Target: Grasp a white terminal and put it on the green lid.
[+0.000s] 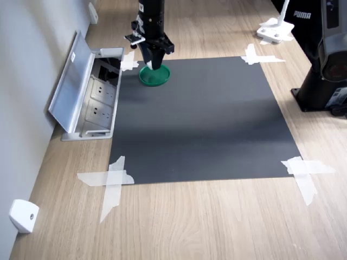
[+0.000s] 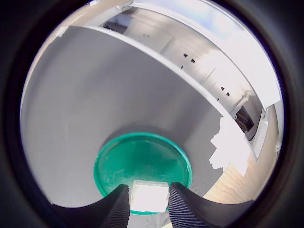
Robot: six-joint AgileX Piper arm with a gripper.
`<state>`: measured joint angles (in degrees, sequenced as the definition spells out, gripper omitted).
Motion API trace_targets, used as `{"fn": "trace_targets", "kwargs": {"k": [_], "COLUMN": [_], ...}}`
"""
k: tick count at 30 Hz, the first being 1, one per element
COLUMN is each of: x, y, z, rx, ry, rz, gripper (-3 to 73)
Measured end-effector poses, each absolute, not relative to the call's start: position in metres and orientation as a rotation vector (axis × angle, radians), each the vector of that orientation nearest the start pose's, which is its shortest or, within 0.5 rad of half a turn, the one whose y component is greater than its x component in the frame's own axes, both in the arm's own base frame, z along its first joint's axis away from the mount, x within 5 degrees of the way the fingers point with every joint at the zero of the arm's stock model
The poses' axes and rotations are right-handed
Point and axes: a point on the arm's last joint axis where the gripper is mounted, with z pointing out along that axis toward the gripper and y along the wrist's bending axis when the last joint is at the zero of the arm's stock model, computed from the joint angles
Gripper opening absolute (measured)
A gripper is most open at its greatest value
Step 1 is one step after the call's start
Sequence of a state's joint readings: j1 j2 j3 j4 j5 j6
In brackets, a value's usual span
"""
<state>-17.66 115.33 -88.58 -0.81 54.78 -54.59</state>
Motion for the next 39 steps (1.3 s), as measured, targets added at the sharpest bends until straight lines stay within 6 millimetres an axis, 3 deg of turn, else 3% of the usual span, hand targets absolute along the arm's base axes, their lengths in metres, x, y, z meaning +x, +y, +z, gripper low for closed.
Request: {"fn": "trace_targets", "kwargs": {"k": [6, 8, 14, 18, 21, 23, 26, 34, 39], "x": [0.395, 0.396, 0.396, 0.391, 0.385, 0.377, 0.361, 0.307, 0.256], "y": [-0.127, -0.126, -0.125, -0.122, -0.118, -0.114, -0.106, -0.086, -0.070], "z": [0.189, 0.189, 0.189, 0.201, 0.230, 0.256, 0.299, 0.385, 0.421], "rx": [-0.985, -0.987, -0.983, -0.928, -0.782, -0.695, -0.592, -0.456, -0.324], "ry": [2.803, 2.793, 2.789, 2.796, 2.770, 2.726, 2.641, 2.424, 2.258], "rz": [-0.203, -0.195, -0.175, -0.159, -0.163, -0.176, -0.201, -0.271, -0.316], "gripper": [31.3, 34.7, 64.9, 71.3, 70.4, 67.4, 56.7, 7.3, 0.0]}}
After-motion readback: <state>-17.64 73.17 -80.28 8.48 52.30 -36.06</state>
